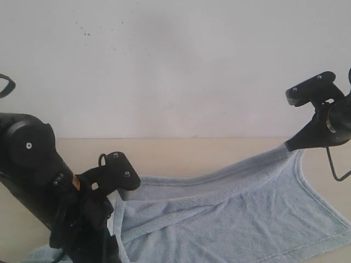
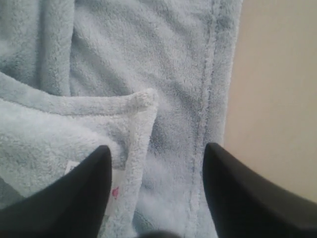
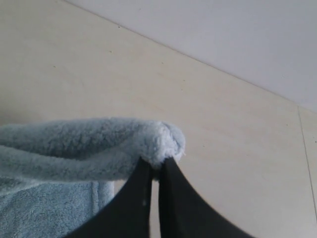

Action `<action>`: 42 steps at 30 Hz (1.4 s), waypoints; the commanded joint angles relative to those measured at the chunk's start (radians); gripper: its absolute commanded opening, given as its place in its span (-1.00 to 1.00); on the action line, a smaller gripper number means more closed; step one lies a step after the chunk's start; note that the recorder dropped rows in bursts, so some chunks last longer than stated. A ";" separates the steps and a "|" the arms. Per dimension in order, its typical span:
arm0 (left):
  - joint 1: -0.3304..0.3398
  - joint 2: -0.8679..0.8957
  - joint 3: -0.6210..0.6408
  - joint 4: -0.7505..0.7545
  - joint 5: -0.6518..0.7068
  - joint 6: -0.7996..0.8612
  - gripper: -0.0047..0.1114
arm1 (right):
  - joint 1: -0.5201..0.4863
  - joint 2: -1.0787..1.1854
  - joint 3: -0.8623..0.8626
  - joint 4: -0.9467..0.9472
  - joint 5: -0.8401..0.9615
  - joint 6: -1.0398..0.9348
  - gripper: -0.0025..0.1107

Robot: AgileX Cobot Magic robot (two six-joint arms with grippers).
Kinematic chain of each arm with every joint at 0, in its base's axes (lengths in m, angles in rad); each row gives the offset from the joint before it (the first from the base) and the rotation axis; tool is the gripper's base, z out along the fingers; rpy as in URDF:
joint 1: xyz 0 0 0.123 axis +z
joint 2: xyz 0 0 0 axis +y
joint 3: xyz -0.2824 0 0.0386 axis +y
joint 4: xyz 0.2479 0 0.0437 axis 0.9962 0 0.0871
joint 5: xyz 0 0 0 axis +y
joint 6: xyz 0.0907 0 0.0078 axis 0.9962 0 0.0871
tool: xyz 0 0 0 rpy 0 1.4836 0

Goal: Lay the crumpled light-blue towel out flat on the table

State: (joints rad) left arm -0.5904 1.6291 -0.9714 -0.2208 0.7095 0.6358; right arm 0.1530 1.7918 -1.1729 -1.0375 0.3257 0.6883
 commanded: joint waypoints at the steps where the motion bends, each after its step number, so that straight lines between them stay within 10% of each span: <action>1: -0.027 0.028 0.004 0.020 -0.015 -0.018 -0.01 | -0.005 -0.005 -0.005 0.010 -0.009 -0.010 -0.93; 31: -0.048 0.180 0.004 0.180 -0.140 -0.160 -0.02 | -0.005 -0.005 -0.005 0.014 -0.038 -0.010 -0.93; 38: -0.048 0.190 -0.011 0.247 -0.169 -0.265 -0.85 | -0.005 -0.005 -0.005 0.014 -0.031 -0.010 -0.93; 42: -0.048 0.163 -0.044 0.418 -0.148 -0.422 -0.85 | -0.005 -0.014 -0.005 0.014 -0.003 -0.010 -0.93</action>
State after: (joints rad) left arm -0.6353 1.8182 -0.9924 0.0906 0.5489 0.3356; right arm 0.1511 1.7918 -1.1729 -1.0274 0.3016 0.6821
